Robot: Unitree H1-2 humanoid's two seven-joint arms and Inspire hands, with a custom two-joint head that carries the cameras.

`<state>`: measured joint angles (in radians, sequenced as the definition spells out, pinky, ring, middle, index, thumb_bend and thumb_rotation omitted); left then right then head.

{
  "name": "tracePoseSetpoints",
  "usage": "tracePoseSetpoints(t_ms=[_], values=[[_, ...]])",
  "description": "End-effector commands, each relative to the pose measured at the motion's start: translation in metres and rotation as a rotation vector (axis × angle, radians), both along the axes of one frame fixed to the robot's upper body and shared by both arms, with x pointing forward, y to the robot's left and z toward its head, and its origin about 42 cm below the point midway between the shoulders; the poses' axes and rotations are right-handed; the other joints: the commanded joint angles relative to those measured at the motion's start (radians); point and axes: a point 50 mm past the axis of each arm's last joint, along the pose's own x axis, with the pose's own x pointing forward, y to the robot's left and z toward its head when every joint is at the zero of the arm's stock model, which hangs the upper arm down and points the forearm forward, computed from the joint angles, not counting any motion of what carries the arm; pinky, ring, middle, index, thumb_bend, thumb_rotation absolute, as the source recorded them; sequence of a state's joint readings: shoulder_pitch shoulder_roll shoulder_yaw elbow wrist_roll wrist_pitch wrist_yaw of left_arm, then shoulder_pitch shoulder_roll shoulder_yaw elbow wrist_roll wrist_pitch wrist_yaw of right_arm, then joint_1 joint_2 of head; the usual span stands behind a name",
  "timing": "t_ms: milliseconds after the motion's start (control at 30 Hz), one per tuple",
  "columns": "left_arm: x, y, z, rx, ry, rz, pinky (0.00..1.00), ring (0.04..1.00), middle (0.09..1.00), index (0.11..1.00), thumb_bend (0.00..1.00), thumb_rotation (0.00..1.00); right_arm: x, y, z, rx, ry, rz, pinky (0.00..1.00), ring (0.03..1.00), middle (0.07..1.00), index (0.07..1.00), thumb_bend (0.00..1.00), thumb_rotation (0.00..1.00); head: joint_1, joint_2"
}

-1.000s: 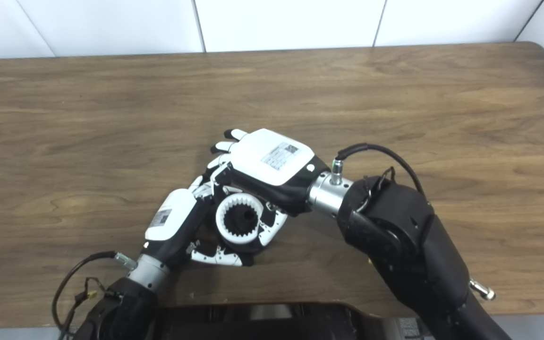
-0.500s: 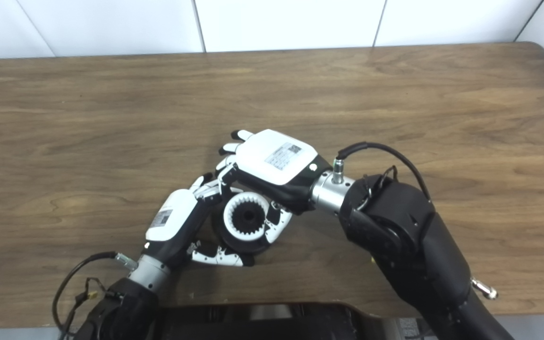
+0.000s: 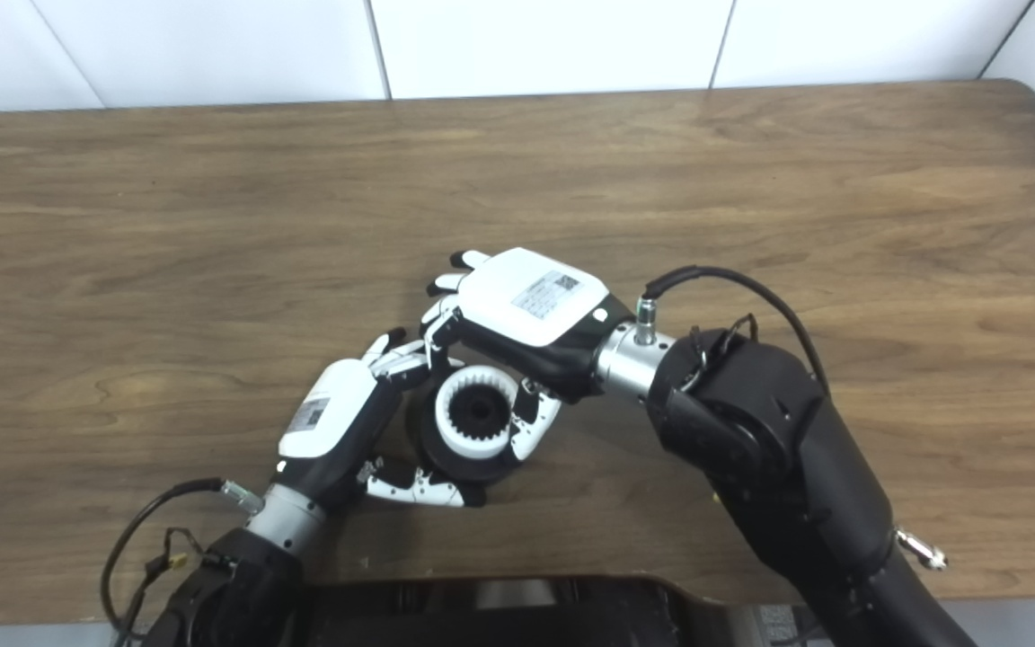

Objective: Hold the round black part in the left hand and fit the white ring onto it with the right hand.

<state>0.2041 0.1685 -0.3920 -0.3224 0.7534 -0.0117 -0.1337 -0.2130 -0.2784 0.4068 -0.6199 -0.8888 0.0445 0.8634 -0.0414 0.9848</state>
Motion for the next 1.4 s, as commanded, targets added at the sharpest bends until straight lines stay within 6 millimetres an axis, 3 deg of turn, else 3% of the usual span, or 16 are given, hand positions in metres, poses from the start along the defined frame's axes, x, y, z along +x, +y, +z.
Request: tracePoseSetpoints(t_ms=[0, 333, 367, 433, 500, 800, 1367], values=[[-0.002, -0.005, 0.006, -0.008, -0.013, -0.026, 1.00, 0.867, 0.753, 0.482, 0.52, 0.06, 0.003, -0.003, 0.009, 0.031, -0.056, -0.011, 1.00, 0.916, 0.798, 0.484, 0.52, 0.13, -0.001, 0.002], [-0.002, -0.006, 0.007, -0.008, -0.013, -0.025, 1.00, 0.874, 0.761, 0.482, 0.52, 0.06, 0.002, -0.001, 0.000, 0.001, -0.040, -0.024, 1.00, 0.914, 0.799, 0.493, 0.52, 0.15, -0.002, 0.003], [-0.002, -0.006, 0.007, -0.007, -0.013, -0.025, 1.00, 0.877, 0.762, 0.482, 0.52, 0.06, 0.002, -0.001, -0.001, -0.005, -0.039, -0.026, 1.00, 0.919, 0.804, 0.585, 0.74, 0.18, -0.002, 0.003], [-0.002, -0.006, 0.007, -0.004, -0.011, -0.026, 1.00, 0.879, 0.763, 0.483, 0.52, 0.06, 0.002, 0.000, -0.001, -0.020, -0.036, -0.030, 1.00, 0.925, 0.809, 0.640, 0.86, 0.22, -0.002, 0.003], [-0.001, -0.006, 0.007, -0.003, -0.010, -0.026, 1.00, 0.880, 0.765, 0.483, 0.52, 0.06, 0.002, 0.000, -0.001, -0.028, -0.034, -0.031, 1.00, 0.930, 0.816, 0.662, 0.91, 0.26, -0.002, 0.003], [-0.001, -0.006, 0.006, -0.002, -0.003, -0.020, 1.00, 0.877, 0.760, 0.483, 0.52, 0.06, 0.002, 0.003, 0.011, -0.004, -0.035, -0.034, 1.00, 0.953, 0.839, 0.687, 1.00, 0.45, -0.001, 0.002], [0.005, -0.003, -0.001, 0.012, 0.018, 0.008, 1.00, 0.884, 0.758, 0.484, 0.52, 0.06, 0.012, -0.008, 0.060, 0.093, -0.079, -0.055, 1.00, 0.964, 0.859, 0.676, 1.00, 0.45, 0.001, -0.005]])
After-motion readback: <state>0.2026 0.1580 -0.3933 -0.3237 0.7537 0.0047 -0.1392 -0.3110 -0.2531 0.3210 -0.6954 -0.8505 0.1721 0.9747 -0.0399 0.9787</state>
